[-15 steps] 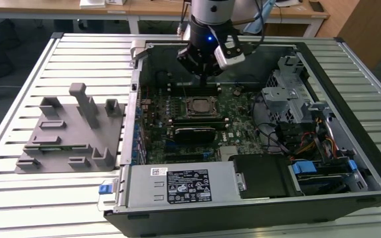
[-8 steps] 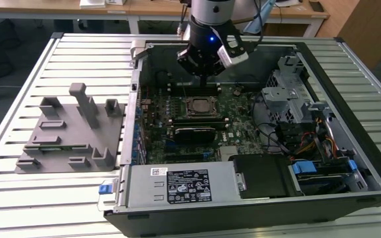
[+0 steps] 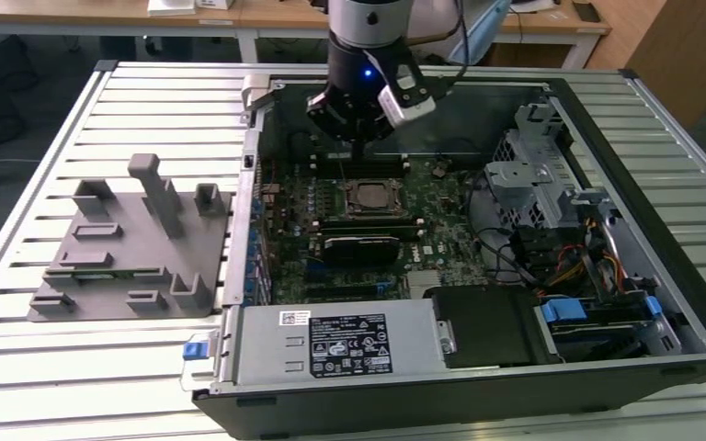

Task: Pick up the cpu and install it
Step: 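Install the first cpu locking lever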

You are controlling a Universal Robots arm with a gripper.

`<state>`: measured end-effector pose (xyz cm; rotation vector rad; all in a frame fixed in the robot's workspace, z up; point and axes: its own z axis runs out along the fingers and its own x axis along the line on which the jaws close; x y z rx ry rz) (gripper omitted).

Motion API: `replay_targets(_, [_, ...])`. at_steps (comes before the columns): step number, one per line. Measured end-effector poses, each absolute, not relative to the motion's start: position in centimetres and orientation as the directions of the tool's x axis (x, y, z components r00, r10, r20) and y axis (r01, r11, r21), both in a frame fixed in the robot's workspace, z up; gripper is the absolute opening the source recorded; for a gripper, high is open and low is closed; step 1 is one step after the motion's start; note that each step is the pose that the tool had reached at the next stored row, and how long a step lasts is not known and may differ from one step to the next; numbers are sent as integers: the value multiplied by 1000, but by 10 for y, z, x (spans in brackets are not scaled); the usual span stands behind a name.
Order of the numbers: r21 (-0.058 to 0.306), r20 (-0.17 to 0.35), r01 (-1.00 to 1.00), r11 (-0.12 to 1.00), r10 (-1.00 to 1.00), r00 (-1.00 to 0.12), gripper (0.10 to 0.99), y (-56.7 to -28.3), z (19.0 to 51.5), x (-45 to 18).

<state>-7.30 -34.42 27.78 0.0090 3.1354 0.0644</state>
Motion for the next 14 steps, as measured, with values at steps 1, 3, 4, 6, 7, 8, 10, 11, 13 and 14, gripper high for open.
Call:
replay_targets(1, [41, -6, 5, 999, 6, -1000, 106, -344, 277, -76])
replay_targets(3, [41, -10, 5, 999, 6, -1000, 106, -344, 276, -82])
replay_targets(4, [41, -12, 5, 999, 6, -1000, 106, -344, 275, -85])
replay_targets(6, [41, -14, 5, 999, 6, -1000, 106, -344, 274, -91])
replay_targets(7, [41, -15, 5, 999, 6, -1000, 106, -344, 274, -94])
replay_targets(8, [41, -16, 5, 999, 6, -1000, 106, -344, 273, -96])
replay_targets(10, [41, -16, 5, 999, 6, -1000, 106, -342, 273, -99])
replay_targets(11, [41, -16, 5, 999, 6, -1000, 106, -340, 272, -100])
replay_targets(13, [41, -16, 5, 999, 6, -1000, 106, -338, 272, -103])
replay_targets(14, [41, -16, 5, 999, 6, -1000, 106, -337, 271, -104])
